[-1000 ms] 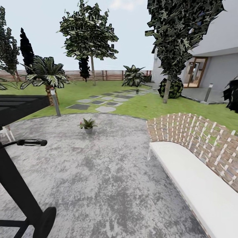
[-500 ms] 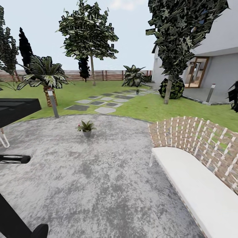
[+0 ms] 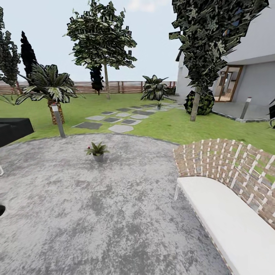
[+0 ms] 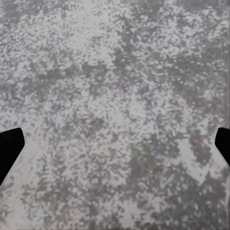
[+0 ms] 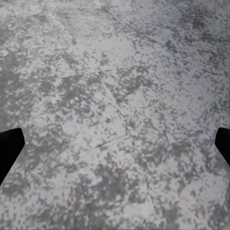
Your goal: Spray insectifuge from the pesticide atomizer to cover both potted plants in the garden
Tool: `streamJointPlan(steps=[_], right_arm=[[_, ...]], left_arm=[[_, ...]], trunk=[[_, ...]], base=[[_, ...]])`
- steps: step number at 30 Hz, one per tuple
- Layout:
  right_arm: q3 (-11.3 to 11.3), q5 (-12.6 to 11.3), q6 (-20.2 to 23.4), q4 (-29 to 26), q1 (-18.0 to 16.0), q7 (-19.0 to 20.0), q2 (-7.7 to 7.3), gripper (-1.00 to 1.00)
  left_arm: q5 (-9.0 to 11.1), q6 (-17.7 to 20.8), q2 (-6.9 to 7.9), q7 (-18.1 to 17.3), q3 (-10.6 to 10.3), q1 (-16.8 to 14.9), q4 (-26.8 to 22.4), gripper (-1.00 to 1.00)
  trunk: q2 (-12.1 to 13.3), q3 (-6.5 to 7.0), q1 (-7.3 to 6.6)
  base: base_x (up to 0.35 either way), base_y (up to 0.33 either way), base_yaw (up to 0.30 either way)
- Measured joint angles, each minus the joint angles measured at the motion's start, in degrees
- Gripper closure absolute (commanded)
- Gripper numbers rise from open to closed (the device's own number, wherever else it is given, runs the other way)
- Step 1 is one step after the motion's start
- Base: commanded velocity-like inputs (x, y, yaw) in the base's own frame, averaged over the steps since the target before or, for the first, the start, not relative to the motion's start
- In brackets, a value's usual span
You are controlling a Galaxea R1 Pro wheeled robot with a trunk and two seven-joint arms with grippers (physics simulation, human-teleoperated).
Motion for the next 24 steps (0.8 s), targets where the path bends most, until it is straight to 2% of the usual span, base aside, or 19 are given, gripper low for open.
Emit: streamJointPlan(steps=[8,15,24], right_arm=[[0.0,0.0,0.0,0.0,0.0,0.0,0.0,-1.0],[0.0,0.0,0.0,0.0,0.0,0.0,0.0,-1.0],[0.1,0.0,0.0,0.0,0.0,0.0,0.0,-1.0]], left_arm=[[0.0,0.0,0.0,0.0,0.0,0.0,0.0,-1.0],[0.0,0.0,0.0,0.0,0.0,0.0,0.0,-1.0],[0.0,0.0,0.07,0.0,0.2,0.0,-0.1,-1.0]], trunk=[[0.0,0.0,0.0],[0.0,0.0,-0.01],[0.0,-0.26,-0.01]], base=[[0.285,-0.147,0.0],[0.324,-0.028,0.011],[0.334,-0.001,0.166]])
